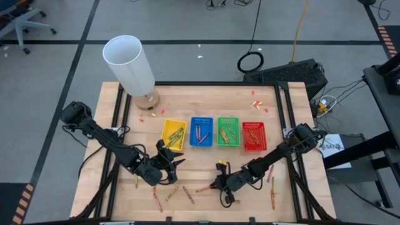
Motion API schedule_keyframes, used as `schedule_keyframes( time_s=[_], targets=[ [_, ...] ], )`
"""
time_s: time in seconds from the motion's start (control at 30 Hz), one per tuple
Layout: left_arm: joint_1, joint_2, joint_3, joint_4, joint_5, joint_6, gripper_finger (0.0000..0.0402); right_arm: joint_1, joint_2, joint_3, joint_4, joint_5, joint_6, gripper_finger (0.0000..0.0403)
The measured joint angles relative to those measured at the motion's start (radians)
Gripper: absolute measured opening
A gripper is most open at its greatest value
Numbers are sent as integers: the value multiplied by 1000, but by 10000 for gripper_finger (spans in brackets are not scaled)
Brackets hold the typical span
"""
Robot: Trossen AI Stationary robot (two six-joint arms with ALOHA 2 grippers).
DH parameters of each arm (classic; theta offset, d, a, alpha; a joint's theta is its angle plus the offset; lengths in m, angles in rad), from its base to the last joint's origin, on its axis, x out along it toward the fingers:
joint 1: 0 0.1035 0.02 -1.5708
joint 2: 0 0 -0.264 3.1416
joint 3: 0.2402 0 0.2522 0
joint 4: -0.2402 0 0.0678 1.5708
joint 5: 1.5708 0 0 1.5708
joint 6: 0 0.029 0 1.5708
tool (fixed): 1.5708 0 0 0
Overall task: Sort crayons
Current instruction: Put the orange crayon into the red bin
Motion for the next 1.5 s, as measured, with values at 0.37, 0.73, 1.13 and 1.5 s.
schedule_keyframes(
  time_s=[0.37, 0.73, 1.13, 1.5],
  targets=[
    [0, 0, 0, 0, 0, -1, 109, 5, -28, -2, -2, -10, -76, 3],
    [-2, 0, 0, 88, 129, 2, 109, 23, -165, -3, -10, -5, -177, 1],
    [-126, 57, 0, 296, 69, 375, 109, 37, -348, -2, -85, 110, -283, 0],
    [-175, 197, 0, 481, -85, 583, 203, 36, -365, -2, -82, 133, -270, 0]
  ],
)
